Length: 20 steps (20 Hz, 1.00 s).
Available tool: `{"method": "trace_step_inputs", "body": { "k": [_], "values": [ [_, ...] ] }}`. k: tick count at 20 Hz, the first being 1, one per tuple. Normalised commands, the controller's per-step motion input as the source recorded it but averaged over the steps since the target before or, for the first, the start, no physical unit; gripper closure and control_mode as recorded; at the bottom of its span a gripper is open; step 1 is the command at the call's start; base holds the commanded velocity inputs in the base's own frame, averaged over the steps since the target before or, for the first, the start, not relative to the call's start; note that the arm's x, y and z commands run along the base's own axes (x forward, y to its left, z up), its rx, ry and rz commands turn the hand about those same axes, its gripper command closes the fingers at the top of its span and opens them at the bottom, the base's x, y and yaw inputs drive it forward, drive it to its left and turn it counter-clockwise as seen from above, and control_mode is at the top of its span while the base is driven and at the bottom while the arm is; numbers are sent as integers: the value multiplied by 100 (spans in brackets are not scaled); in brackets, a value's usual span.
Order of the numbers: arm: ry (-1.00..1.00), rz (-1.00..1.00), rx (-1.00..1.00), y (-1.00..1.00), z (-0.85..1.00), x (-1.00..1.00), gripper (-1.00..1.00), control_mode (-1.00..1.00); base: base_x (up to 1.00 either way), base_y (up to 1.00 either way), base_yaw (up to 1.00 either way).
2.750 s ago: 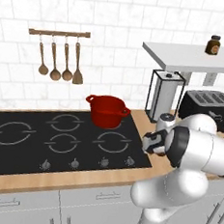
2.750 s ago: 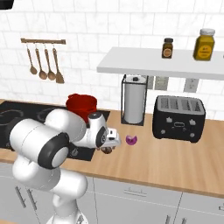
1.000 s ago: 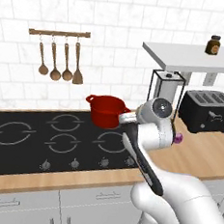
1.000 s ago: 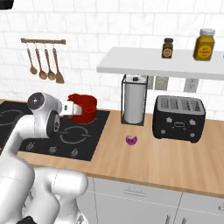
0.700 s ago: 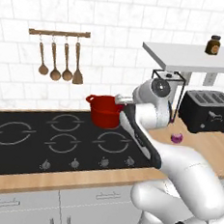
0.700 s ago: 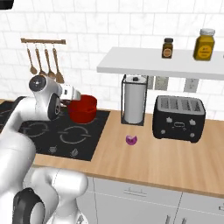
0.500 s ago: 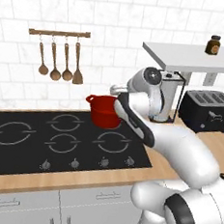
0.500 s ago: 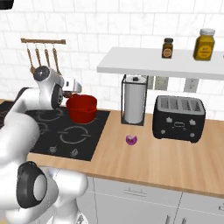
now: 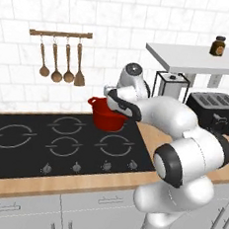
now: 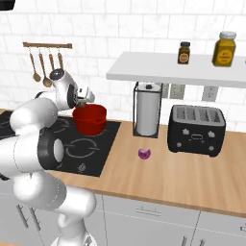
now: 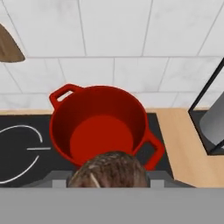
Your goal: Put the mushroom and onion in the pot. Retrieve the spatula and lightly stir the vegetables in the pot.
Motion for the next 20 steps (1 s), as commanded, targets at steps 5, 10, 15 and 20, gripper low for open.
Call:
{"method": "trace_step_inputs", "body": {
  "k": [5, 10, 15, 20],
  "values": [
    [11, -10, 0, 0, -52, 56, 100, -100, 0, 0, 0],
    [0, -6, 0, 0, -49, 44, 100, -100, 0, 0, 0],
    [2, -2, 0, 0, -53, 54, 100, -100, 0, 0, 0],
    [2, 0, 0, 10, -42, 56, 100, -100, 0, 0, 0]
  ]
}}
